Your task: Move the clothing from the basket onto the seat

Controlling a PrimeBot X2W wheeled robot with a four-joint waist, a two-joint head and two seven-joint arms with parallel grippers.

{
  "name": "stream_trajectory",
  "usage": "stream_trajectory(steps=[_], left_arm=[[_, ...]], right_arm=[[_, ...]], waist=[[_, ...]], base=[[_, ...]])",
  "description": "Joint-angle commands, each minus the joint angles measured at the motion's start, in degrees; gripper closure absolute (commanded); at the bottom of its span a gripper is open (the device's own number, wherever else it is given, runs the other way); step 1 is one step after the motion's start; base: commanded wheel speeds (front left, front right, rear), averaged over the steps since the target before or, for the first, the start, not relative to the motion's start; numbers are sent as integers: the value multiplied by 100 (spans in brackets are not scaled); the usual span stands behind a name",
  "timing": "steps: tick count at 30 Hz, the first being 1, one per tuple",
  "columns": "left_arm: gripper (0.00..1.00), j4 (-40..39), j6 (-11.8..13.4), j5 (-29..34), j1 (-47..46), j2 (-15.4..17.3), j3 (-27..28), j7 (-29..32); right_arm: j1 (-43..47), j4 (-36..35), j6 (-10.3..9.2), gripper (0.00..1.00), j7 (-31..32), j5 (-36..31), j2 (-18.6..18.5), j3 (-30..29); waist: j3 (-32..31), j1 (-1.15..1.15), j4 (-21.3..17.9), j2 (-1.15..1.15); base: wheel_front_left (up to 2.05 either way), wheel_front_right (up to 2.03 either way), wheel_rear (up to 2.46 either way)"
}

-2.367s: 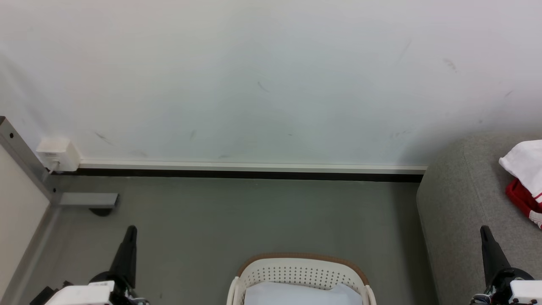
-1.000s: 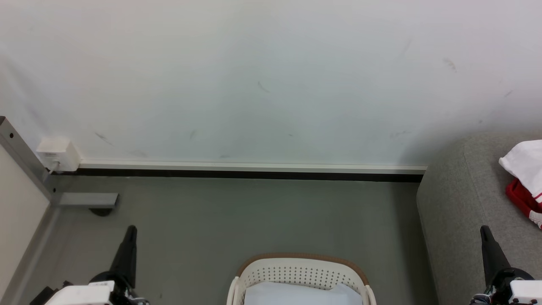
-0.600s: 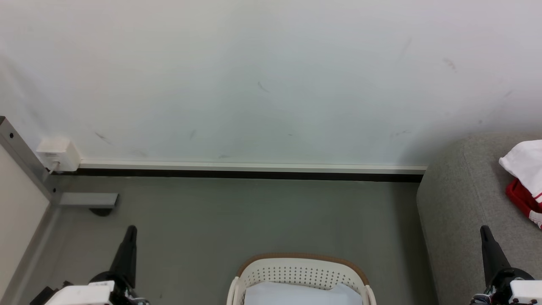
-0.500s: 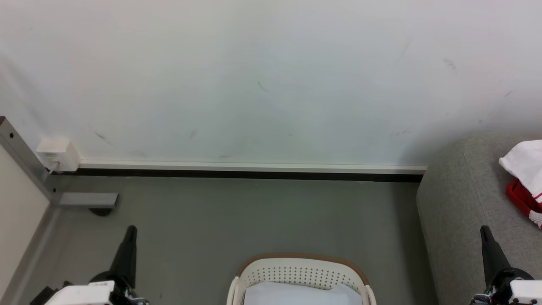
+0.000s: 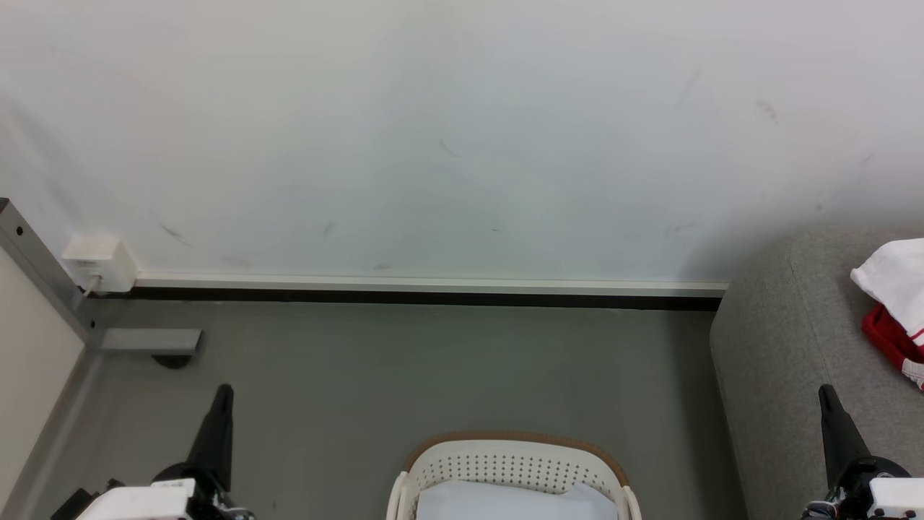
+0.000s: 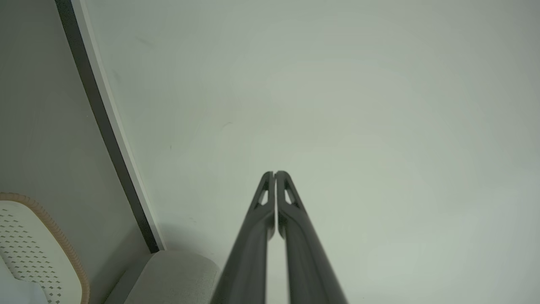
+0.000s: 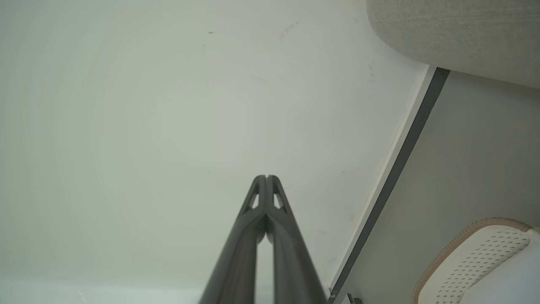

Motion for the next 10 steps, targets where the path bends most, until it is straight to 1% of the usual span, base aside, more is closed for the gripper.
stream_trajectory(steps=[1, 10], left_arm=[[100, -13, -12, -79, -44, 9, 14, 20], [100, -13, -12, -79, -44, 10, 14, 20]], right_arm=[[-76, -25, -14, 100, 17, 10, -42, -5], [-75, -25, -14, 100, 16, 10, -42, -5]], waist=[[0, 0, 0, 0], [0, 0, 0, 0]], base=[[0, 0, 0], [0, 0, 0]])
